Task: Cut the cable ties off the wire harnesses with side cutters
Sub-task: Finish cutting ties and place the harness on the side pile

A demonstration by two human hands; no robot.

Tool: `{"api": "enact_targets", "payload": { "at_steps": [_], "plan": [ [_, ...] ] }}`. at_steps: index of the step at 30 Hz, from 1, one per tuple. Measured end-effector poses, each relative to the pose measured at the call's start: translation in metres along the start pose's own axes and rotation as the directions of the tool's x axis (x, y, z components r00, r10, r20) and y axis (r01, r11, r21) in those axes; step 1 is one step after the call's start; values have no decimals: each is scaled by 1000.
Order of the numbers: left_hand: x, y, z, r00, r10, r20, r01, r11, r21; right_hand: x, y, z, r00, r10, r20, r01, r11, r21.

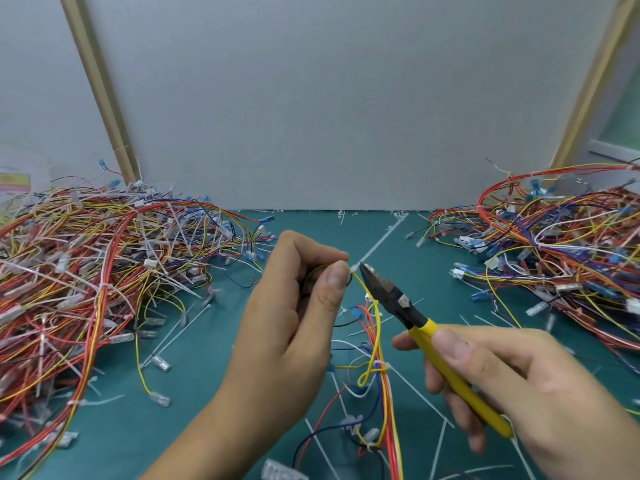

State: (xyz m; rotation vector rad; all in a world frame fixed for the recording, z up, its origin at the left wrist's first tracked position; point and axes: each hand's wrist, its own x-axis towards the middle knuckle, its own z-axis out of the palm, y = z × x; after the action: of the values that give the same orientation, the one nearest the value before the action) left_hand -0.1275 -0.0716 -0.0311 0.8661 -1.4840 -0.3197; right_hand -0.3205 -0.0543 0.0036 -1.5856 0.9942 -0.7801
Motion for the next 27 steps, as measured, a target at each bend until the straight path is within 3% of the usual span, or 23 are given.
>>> {"api": "enact_targets", "payload": {
  "at_steps": [21,27],
  "plan": [
    [0,1,-1,1000,-11,10,11,1000,-2,5,10,-2,999,-50,-8,49,998,-31],
    [7,-4,-3,990,-129,-49,131,991,40,10,14,-7,998,-8,-62,7,1000,-8]
  ]
}}
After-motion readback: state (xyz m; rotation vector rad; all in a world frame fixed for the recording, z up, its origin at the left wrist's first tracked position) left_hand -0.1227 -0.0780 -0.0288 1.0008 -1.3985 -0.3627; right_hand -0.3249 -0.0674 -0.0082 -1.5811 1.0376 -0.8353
